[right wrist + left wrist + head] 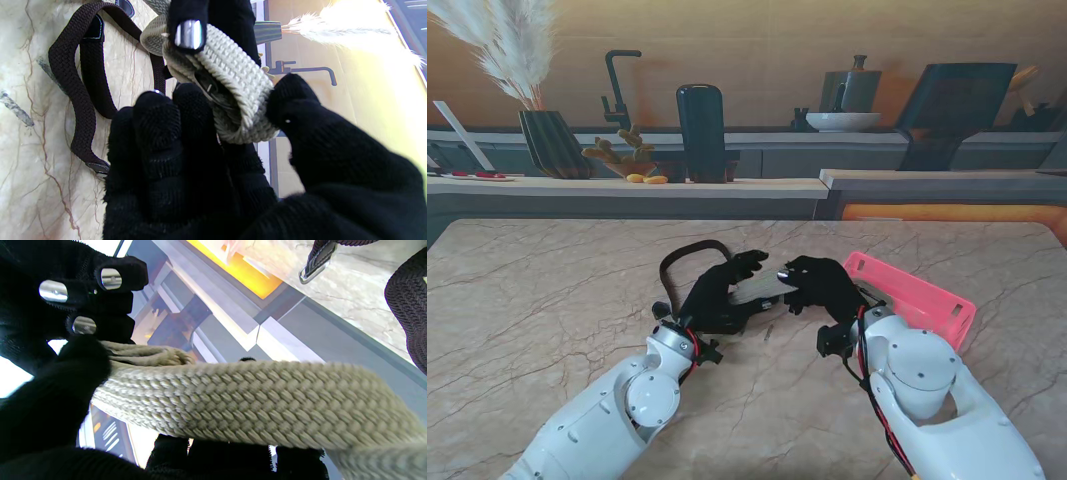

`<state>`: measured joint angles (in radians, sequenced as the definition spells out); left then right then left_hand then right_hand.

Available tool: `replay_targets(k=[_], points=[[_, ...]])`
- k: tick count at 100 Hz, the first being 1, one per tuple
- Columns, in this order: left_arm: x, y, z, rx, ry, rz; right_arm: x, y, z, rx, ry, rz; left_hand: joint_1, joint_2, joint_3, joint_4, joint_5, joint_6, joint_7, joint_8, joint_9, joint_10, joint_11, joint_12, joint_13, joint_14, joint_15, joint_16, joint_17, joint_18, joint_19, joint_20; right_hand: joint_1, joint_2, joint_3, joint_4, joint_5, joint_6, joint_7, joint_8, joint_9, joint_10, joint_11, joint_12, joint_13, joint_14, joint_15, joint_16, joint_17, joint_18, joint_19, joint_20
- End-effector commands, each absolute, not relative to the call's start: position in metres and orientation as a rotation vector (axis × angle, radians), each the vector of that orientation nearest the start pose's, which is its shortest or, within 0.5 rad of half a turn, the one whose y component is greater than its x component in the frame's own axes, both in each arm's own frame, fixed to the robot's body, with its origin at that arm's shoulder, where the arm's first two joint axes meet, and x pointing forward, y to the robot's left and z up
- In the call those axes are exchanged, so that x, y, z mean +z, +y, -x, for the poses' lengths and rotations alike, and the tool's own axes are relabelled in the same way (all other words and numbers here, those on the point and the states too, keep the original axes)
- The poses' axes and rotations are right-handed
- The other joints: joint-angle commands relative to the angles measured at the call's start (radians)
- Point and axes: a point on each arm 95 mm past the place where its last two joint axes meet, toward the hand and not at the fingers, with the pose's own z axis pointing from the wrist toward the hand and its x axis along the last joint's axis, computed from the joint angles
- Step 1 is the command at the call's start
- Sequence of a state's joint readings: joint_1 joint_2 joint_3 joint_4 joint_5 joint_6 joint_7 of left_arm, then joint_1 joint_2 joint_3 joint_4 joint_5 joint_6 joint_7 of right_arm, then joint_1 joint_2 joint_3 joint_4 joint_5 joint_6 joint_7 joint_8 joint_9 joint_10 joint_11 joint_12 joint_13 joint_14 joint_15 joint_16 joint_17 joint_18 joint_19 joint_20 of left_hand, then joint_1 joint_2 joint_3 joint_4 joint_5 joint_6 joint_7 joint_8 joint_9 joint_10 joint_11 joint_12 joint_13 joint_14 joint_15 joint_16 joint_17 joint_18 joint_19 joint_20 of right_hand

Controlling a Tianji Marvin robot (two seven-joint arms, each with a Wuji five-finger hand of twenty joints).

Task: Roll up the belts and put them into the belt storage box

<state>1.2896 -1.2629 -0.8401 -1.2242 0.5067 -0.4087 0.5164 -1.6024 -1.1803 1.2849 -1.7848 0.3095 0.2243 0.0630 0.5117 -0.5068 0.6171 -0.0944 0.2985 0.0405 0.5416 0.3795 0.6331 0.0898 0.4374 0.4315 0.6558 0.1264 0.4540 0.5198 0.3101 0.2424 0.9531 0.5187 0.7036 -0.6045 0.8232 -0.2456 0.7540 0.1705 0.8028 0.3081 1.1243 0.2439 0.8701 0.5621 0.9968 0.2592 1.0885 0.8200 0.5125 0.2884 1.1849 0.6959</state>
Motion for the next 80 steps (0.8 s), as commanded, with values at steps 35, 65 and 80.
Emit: replay_targets(k=[35, 65, 80], points=[[-0.344, -0.123, -0.414, -2.359, 1.062, 1.600, -0.286, 0.047, -0.403, -2.104, -0.750, 2.149, 0.756, 0.398, -0.637, 0.016, 0.281, 0.038, 0.449, 0.202, 0.449, -0.012, 0.432, 0.290, 0.454, -0.003, 0.678, 0.255, 0.318, 0.033, 0.561, 0.119, 0.075, 0.049, 0.049, 0.021, 0.073, -0.213, 0.171, 0.052, -0.005, -0.019, -0.030, -0.020, 0.024, -0.085, -0.062, -0.014, 0.042, -0.057, 0.026, 0.012], [-0.344, -0.119, -0.414, -2.364, 1.091, 1.632, -0.292, 0.045, -0.406, -2.263, -1.150, 2.006, 0.773, 0.419, -0.659, 0.007, 0.271, 0.044, 0.453, 0.290, 0.450, -0.017, 0.461, 0.355, 0.468, -0.019, 0.719, 0.304, 0.328, 0.038, 0.584, 0.154, -0.170, -0.103, 0.088, 0.102, 0.018, -0.173, -0.128, 0.209, -0.152, -0.052, -0.149, -0.082, -0.086, -0.097, -0.282, -0.118, -0.025, -0.040, -0.070, 0.014], [-0.344, -0.119, -0.413, -2.368, 1.093, 1.631, -0.295, 0.046, -0.406, -2.264, -1.307, 1.945, 0.773, 0.420, -0.658, 0.007, 0.266, 0.033, 0.453, 0.306, 0.443, -0.024, 0.457, 0.360, 0.459, -0.020, 0.708, 0.306, 0.317, 0.035, 0.570, 0.152, -0.181, -0.147, 0.025, 0.115, -0.025, -0.155, -0.182, 0.249, -0.203, -0.050, -0.169, -0.088, -0.111, -0.098, -0.357, -0.150, -0.055, -0.016, -0.124, 0.004]])
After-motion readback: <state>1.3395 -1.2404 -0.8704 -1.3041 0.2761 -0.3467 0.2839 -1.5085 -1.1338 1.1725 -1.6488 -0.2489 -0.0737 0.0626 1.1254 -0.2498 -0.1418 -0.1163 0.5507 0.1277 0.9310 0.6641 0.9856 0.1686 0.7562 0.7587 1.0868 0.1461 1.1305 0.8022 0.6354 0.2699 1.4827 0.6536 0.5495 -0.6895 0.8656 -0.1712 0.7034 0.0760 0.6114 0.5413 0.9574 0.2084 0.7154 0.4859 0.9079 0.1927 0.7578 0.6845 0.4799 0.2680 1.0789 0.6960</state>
